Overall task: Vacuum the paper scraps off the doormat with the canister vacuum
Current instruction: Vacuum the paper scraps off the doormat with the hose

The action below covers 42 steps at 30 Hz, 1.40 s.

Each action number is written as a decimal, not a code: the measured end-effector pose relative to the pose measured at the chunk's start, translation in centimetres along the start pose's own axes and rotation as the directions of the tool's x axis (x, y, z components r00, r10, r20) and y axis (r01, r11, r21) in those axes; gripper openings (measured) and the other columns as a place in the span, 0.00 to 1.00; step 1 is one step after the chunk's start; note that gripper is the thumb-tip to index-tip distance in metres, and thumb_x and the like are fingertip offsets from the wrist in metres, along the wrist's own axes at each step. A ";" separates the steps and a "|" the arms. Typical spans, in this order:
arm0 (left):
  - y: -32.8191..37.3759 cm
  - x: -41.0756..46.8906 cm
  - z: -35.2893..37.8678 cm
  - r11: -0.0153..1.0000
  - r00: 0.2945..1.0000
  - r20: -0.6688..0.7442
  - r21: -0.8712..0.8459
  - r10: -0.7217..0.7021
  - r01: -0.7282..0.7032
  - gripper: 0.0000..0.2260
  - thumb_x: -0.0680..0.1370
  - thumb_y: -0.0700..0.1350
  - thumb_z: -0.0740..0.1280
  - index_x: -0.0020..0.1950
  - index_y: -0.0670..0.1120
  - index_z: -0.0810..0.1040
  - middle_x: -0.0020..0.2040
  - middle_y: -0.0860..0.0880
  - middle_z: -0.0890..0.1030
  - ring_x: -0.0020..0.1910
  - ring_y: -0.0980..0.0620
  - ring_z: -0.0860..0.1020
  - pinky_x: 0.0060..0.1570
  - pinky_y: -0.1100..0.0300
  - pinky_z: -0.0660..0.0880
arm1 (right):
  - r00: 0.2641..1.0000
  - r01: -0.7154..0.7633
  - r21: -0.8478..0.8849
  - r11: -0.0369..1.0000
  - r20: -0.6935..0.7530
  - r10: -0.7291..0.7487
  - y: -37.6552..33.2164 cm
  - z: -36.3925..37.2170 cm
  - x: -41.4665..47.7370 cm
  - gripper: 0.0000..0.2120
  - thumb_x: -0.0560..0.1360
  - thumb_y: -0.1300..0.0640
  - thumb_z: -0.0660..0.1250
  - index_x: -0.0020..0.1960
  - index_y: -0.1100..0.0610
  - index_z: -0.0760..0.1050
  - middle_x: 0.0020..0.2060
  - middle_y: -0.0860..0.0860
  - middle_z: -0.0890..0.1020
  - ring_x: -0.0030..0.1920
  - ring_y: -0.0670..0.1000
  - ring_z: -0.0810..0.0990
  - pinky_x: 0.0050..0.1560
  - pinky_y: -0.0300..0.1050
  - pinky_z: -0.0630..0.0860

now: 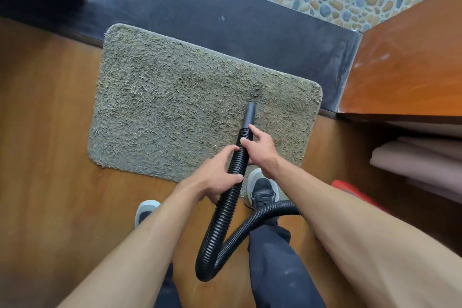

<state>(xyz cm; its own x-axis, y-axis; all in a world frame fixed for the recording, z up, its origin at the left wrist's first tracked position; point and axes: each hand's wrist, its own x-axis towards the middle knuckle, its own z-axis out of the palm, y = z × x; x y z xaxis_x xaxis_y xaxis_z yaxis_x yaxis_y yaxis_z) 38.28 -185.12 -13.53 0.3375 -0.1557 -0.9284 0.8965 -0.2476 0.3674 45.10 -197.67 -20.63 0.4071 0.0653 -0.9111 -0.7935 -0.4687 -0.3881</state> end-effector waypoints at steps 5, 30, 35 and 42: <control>-5.6 -2.9 -0.9 0.993 0.997 0.048 -0.099 -0.059 0.064 0.30 0.79 0.39 0.67 0.72 0.64 0.59 0.44 0.44 0.80 0.36 0.47 0.82 0.34 0.41 0.82 | 1.000 -0.016 -0.031 0.999 0.014 0.016 3.4 5.0 -2.5 0.30 0.77 0.62 0.65 0.77 0.53 0.62 0.60 0.56 0.80 0.51 0.54 0.81 0.50 0.54 0.82; -19.8 -11.2 -1.1 0.909 0.982 0.155 -0.386 -0.106 0.159 0.28 0.81 0.39 0.65 0.73 0.63 0.60 0.43 0.43 0.80 0.39 0.48 0.82 0.37 0.46 0.82 | 0.998 -0.053 -0.220 0.974 -0.037 0.046 10.6 16.4 -10.6 0.30 0.75 0.59 0.65 0.76 0.48 0.64 0.59 0.53 0.79 0.52 0.56 0.81 0.39 0.48 0.82; -21.8 -11.7 0.6 0.901 0.980 0.165 -0.399 -0.113 0.171 0.27 0.81 0.39 0.65 0.72 0.63 0.62 0.44 0.44 0.82 0.43 0.45 0.84 0.45 0.40 0.82 | 0.998 -0.057 -0.245 0.968 -0.032 0.051 12.9 16.3 -11.6 0.29 0.75 0.58 0.65 0.76 0.48 0.65 0.60 0.54 0.78 0.53 0.56 0.80 0.39 0.47 0.81; -20.8 -13.9 1.9 0.924 0.998 0.058 -0.382 -0.005 0.026 0.29 0.80 0.39 0.68 0.72 0.66 0.63 0.43 0.44 0.82 0.36 0.50 0.81 0.32 0.56 0.78 | 0.986 0.148 -0.154 0.977 -0.058 -0.158 11.9 13.9 -13.9 0.28 0.75 0.58 0.67 0.74 0.50 0.67 0.62 0.52 0.78 0.58 0.51 0.76 0.59 0.45 0.74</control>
<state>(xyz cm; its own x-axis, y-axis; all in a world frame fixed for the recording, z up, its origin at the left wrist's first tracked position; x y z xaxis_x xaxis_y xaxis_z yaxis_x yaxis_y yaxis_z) 14.43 -179.63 -8.19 0.3161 -0.2096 -0.9253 0.9468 0.1319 0.2936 23.71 -191.86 -14.56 0.5529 0.0875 -0.8287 -0.6455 -0.5839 -0.4923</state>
